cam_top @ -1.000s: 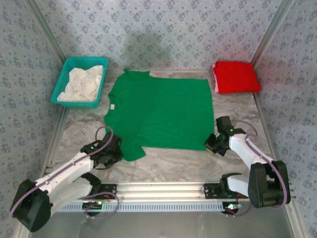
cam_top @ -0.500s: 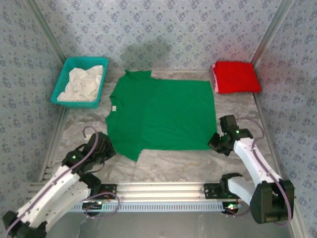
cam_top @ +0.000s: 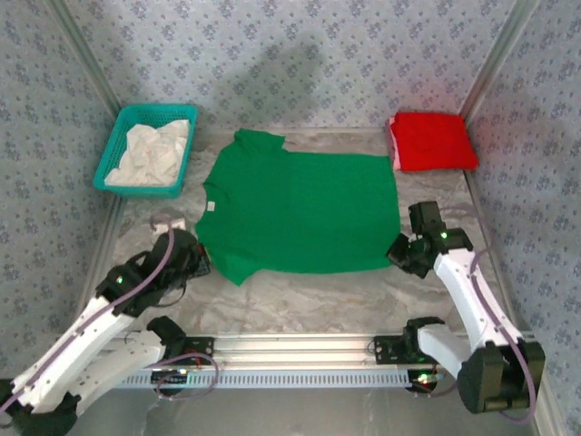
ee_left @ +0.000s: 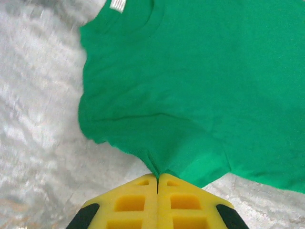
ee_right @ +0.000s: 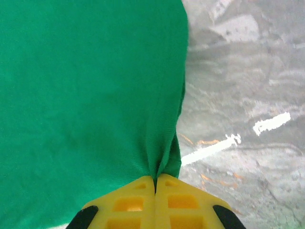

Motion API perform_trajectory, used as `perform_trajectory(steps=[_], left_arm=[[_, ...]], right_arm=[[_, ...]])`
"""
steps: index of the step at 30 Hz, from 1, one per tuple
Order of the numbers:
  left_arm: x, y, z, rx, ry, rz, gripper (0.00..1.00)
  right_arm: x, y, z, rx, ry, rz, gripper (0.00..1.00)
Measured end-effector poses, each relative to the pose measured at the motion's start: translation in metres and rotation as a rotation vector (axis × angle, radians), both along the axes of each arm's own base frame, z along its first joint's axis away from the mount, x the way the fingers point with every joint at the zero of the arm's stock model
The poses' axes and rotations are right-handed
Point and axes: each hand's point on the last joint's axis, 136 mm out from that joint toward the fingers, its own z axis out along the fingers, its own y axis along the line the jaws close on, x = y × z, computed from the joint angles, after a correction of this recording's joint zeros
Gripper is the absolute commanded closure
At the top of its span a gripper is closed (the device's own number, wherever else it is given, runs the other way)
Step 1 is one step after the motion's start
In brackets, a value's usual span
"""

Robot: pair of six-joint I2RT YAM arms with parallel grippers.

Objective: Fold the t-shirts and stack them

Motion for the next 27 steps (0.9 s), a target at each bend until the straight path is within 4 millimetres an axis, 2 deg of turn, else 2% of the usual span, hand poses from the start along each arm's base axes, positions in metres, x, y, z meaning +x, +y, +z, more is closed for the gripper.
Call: perform_trajectory(steps=[4,6,9,11,14,18,22,25,26,27], left_arm=[[0.044,-0.008,0.005,0.013,0.008,0.017,1.00],[0.066,-0.009,-0.008,0.036,0.045,0.015,1.00],[0.087,-0.011,-0.030,0.088,0.126,-0.020,1.00],[0.103,-0.015,-0.034,0.109,0.151,-0.049,1.00],[0.129,-0.023,-0.030,0.125,0.143,-0.096,1.00],[0.158,-0.033,-0.027,0.145,0.128,-0.152,1.00],[0.181,-0.037,-0.024,0.159,0.120,-0.191,1.00],[0.203,-0.039,-0.020,0.177,0.105,-0.211,1.00],[0.211,-0.040,-0.019,0.185,0.101,-0.218,0.91],[0.220,-0.040,-0.019,0.196,0.096,-0.228,0.72]], right_arm=[[0.027,-0.003,-0.007,-0.026,0.020,0.014,1.00],[0.042,-0.006,-0.013,-0.042,0.030,0.022,1.00],[0.059,-0.013,-0.020,-0.060,0.040,0.024,0.99],[0.071,-0.017,-0.023,-0.069,0.042,0.027,0.98],[0.085,-0.019,-0.031,-0.074,0.048,0.034,0.97],[0.093,-0.022,-0.040,-0.076,0.060,0.035,0.96],[0.100,-0.025,-0.037,-0.077,0.046,0.030,0.95],[0.114,-0.026,-0.034,-0.077,0.029,0.028,0.91],[0.118,-0.026,-0.034,-0.077,0.027,0.026,0.87],[0.123,-0.026,-0.034,-0.074,0.025,0.024,0.83]])
